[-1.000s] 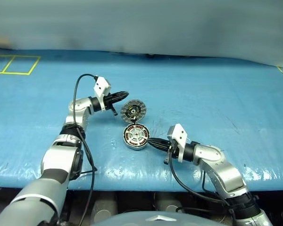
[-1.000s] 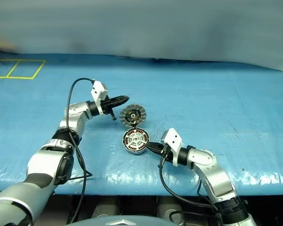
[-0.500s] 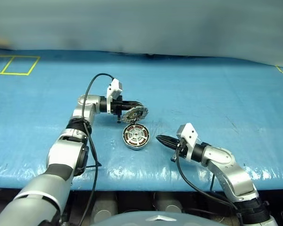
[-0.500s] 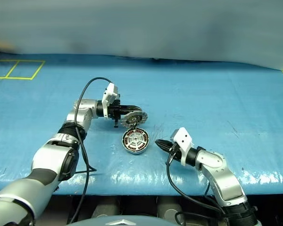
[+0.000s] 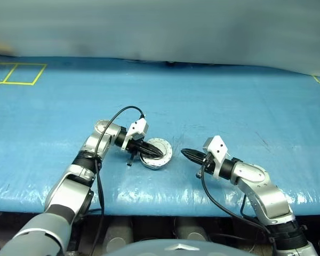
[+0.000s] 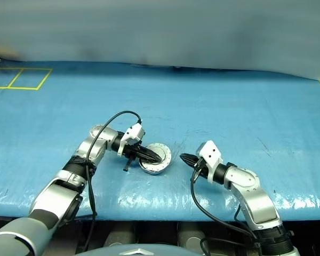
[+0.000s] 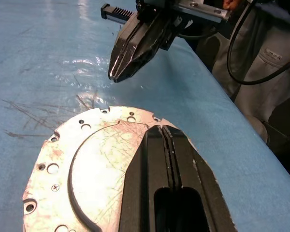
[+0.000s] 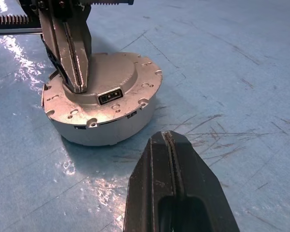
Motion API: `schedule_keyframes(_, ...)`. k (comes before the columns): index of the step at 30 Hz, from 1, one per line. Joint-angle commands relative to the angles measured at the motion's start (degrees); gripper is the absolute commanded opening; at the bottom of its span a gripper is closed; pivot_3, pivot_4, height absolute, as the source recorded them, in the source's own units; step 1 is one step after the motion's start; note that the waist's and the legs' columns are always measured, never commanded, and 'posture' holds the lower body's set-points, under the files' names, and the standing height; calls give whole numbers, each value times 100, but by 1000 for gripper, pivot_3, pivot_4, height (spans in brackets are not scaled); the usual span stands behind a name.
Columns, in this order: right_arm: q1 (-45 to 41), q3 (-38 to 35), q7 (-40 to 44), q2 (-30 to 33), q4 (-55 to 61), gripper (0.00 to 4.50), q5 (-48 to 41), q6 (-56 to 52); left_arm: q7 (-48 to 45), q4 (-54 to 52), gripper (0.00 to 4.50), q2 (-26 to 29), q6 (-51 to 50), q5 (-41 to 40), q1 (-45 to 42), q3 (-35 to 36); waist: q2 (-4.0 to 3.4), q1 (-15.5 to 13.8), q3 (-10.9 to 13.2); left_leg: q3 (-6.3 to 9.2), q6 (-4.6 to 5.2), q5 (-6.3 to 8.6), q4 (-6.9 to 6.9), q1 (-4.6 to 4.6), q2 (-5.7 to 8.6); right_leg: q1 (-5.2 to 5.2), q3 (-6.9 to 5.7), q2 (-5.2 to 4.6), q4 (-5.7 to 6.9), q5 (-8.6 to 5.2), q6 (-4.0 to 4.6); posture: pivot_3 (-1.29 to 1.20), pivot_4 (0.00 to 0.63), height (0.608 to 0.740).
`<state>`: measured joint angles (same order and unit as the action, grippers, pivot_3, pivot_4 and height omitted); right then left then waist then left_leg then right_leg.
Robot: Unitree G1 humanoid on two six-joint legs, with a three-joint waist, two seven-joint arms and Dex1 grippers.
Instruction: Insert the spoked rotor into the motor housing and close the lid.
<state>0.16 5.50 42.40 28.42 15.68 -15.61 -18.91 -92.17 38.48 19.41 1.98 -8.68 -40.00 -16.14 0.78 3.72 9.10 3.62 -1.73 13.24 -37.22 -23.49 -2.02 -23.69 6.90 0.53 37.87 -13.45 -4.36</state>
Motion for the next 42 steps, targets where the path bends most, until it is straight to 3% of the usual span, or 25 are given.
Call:
schedule_keyframes(1,-77,-3,-61,-51,137,0,41,156,103,-169,16,106,118,166,223,-95,0,0,0,0,0,0,0,1,0,1,0,0,0,0,0,0,150,740)
schedule_keyframes(5,-157,90,-97,-169,25,0,142,289,329,-301,16,155,248,124,437,0,-2,10,-1,-1,0,0,0,12,-2,9,1,1,4,-1,1,0,150,740)
schedule_keyframes(10,-420,139,-240,-467,-190,0,167,483,1209,-384,16,64,871,-175,596,684,-1,2,-1,-4,0,0,0,32,-2,27,3,1,7,-2,3,0,150,740)
schedule_keyframes(20,-829,458,-180,-887,-567,0,168,449,2263,-2076,16,199,844,-732,1865,1406,-3,-25,0,-3,0,0,10,21,-3,12,2,-1,8,-2,6,0,150,740)
schedule_keyframes(23,-878,598,-84,-968,-674,617,114,440,2479,-2821,0,233,951,-991,2674,1616,-5,21,0,-10,0,0,11,21,-5,10,6,-3,3,-2,6,0,150,740)
schedule_keyframes(34,-1090,843,212,-1090,-854,4252,183,547,3026,-3538,0,66,1268,-1364,4238,1819,-7,-5,1,-17,-2,-1,0,35,-7,24,8,-4,9,-18,35,0,150,740)
schedule_keyframes(42,-1197,1085,212,-1059,-1123,4380,509,677,3011,-3357,0,45,1414,-1295,4401,1636,-6,3,1,-17,-2,-1,6,35,-7,20,7,-3,7,-20,37,0,150,740)
